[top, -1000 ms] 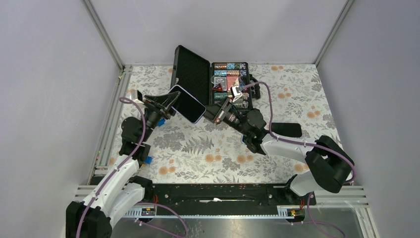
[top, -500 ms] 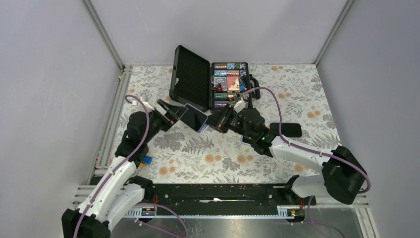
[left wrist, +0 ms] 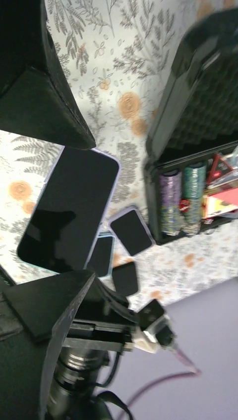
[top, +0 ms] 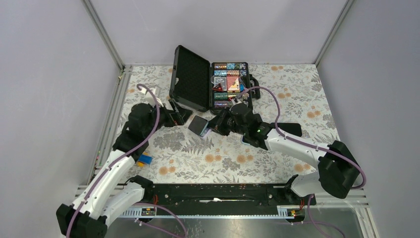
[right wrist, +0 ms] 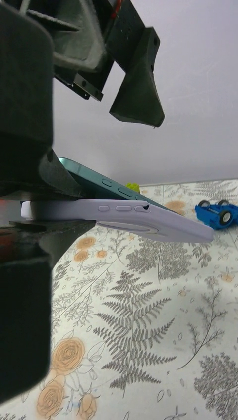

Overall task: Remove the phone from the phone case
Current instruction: Remove the phone case from the phone.

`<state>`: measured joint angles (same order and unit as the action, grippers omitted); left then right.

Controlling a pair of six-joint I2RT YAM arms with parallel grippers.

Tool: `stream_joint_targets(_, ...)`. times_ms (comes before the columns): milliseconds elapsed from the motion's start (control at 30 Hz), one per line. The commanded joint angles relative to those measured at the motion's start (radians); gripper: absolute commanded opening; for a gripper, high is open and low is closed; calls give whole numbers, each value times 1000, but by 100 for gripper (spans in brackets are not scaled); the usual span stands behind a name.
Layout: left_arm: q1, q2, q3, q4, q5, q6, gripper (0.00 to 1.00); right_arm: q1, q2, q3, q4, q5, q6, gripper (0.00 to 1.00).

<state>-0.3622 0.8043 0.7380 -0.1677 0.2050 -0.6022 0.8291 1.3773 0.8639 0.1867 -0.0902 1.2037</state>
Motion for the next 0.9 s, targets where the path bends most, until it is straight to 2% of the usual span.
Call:
stream_joint_targets(0,-67,41,61,-49,66,136,93,2,8,89,-23,15,-1,0)
stream_joint_targets(133,-154,58,69,-50,88,210,92,2,26,95,-40,13,16,0)
stream_joint_targets(367,-294,111,87,-112,-1,326,80,2,43,86,7,-30,45,0)
stream_joint_targets(567,-336,126,91,-158,-86,366,65,2,39,68,30,-53,72,0)
stream_joint_targets(767,-345,126,95,-172,-128,390,64,2,24,58,36,-76,77,0)
stream_joint_targets(867,-345,128,102,-182,-182,386,56,2,17,56,35,-83,70,0)
